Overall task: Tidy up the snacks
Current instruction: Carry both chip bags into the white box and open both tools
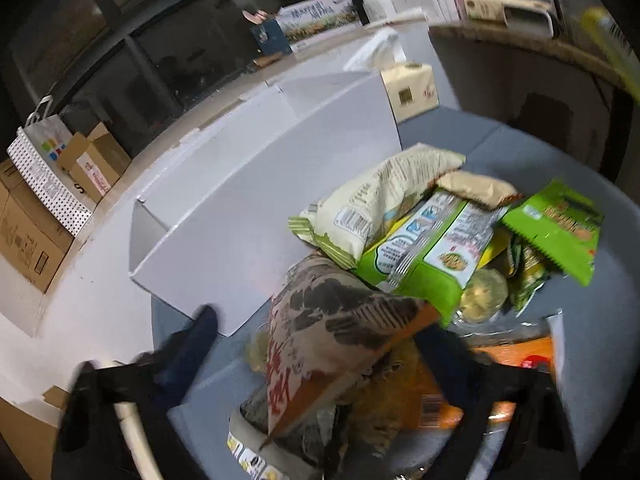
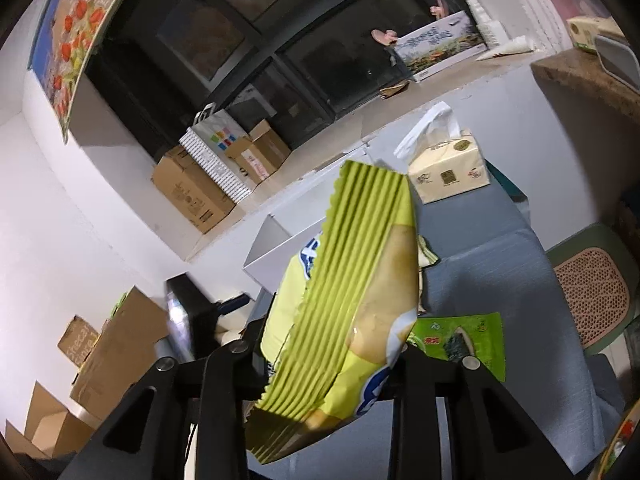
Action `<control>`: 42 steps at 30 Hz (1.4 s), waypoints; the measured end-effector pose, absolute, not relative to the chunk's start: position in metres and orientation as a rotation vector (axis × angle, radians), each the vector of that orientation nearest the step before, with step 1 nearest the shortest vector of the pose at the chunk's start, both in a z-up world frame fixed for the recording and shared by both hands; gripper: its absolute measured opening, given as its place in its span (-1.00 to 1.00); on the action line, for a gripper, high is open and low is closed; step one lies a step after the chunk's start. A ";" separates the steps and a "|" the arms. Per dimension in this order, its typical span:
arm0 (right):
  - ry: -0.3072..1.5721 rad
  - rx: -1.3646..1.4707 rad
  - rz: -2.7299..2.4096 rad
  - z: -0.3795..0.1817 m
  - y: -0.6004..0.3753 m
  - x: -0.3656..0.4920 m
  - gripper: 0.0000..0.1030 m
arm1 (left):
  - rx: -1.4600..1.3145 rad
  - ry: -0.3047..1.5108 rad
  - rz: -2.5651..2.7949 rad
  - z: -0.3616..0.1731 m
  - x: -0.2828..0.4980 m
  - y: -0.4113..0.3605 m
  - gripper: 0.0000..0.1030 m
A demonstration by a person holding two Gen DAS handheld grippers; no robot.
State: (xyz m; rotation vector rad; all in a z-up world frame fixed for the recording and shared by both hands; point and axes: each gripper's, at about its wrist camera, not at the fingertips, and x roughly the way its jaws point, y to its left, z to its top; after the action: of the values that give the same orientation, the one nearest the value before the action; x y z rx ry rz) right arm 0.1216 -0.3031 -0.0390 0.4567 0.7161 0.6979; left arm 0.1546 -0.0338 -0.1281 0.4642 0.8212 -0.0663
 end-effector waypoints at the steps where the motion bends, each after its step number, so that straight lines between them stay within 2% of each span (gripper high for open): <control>1: 0.714 0.453 0.698 -0.038 -0.302 0.120 -0.35 | 0.458 0.843 -0.071 -0.131 0.159 -0.032 0.10; 3: 0.712 0.449 0.699 -0.036 -0.302 0.119 -0.35 | 0.421 0.867 -0.086 -0.136 0.164 -0.028 -0.09; 8: 0.718 0.454 0.688 -0.040 -0.304 0.119 -0.35 | 0.343 0.813 -0.098 -0.128 0.151 -0.018 -0.25; 19: 0.719 0.440 0.714 -0.040 -0.291 0.119 -0.35 | -0.099 0.563 -0.138 -0.056 0.071 0.042 -0.28; 23: 0.720 0.401 0.745 -0.040 -0.271 0.133 -0.35 | -0.226 0.453 -0.139 -0.035 0.063 0.062 -0.28; 29: 0.697 0.326 0.792 -0.023 -0.227 0.180 -0.35 | -0.246 0.398 -0.115 -0.012 0.104 0.080 -0.28; 36: 0.669 0.217 0.771 0.000 -0.164 0.260 -0.35 | -0.239 0.420 -0.077 -0.008 0.183 0.100 -0.28; 42: 0.761 0.111 0.708 -0.010 -0.110 0.328 -0.35 | -0.213 0.483 -0.042 -0.019 0.245 0.112 -0.28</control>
State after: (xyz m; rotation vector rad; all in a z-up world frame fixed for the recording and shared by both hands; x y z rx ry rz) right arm 0.3278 -0.1102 -0.0101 0.1113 0.7608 0.7076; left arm 0.2445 0.1123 -0.0186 -0.2134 0.4829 -0.0421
